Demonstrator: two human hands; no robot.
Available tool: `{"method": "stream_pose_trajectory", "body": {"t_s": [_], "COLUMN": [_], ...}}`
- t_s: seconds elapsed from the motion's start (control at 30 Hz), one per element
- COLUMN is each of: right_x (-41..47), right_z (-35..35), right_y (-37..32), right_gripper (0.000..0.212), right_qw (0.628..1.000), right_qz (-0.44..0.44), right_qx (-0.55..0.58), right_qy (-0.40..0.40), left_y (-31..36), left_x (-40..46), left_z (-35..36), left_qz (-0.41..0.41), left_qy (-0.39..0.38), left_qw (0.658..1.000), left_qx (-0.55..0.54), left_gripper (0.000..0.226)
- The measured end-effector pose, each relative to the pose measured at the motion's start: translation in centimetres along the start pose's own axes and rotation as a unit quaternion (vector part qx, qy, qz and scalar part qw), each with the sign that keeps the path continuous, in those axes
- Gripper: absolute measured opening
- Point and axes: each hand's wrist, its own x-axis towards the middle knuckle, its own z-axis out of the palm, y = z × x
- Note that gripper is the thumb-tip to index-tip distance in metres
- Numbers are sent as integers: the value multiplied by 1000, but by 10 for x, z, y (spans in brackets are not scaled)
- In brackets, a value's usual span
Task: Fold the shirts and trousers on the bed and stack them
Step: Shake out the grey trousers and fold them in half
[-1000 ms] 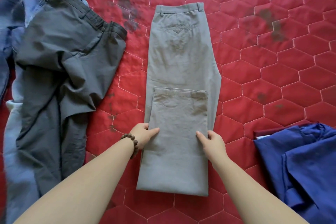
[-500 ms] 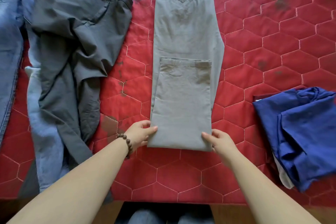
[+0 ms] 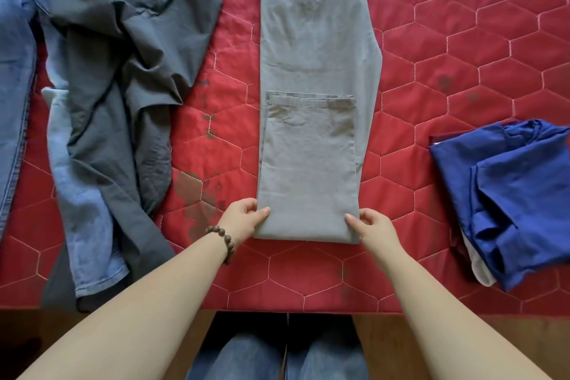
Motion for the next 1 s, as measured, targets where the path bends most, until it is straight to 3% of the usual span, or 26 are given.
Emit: {"method": "stream_pose_trajectory", "body": {"t_s": [0.07,0.17,0.27,0.33,0.4,0.5,0.6,0.73,0.87,1.0], "right_x": [1,-3,-7,-2,8,26,39,44,46,51], "right_z": [3,16,32,47,63,77,75,77,65,42], "right_y": [4,1,-6,-12,-13,-5,9,14,9,-2], "right_gripper": [5,27,45,49,54,61,57,62,64,63], "right_qw": [998,978,894,836,791,760,754,755,810,839], "right_qz": [9,-25,-197,-324,-403,-426,-414,-368,-245,-193], "right_qx": [-50,-170,-321,-383,-433,-484,-506,-534,-509,-465], "right_qy": [24,117,244,223,156,80,62,94,160,205], "left_y": [1,9,19,22,20,8,-7,-20,-12,13], "left_x": [0,-8,-13,-9,0,18,31,40,39,54], "left_z": [8,26,42,54,67,77,74,74,64,34], "left_qz": [14,37,166,268,312,307,323,328,220,163], "left_qy": [37,191,281,236,150,68,89,128,196,262], "left_qw": [994,953,874,830,806,757,714,728,799,815], "left_qx": [100,230,359,428,481,572,615,588,525,490], "left_gripper": [15,18,40,44,50,64,60,61,72,74]}}
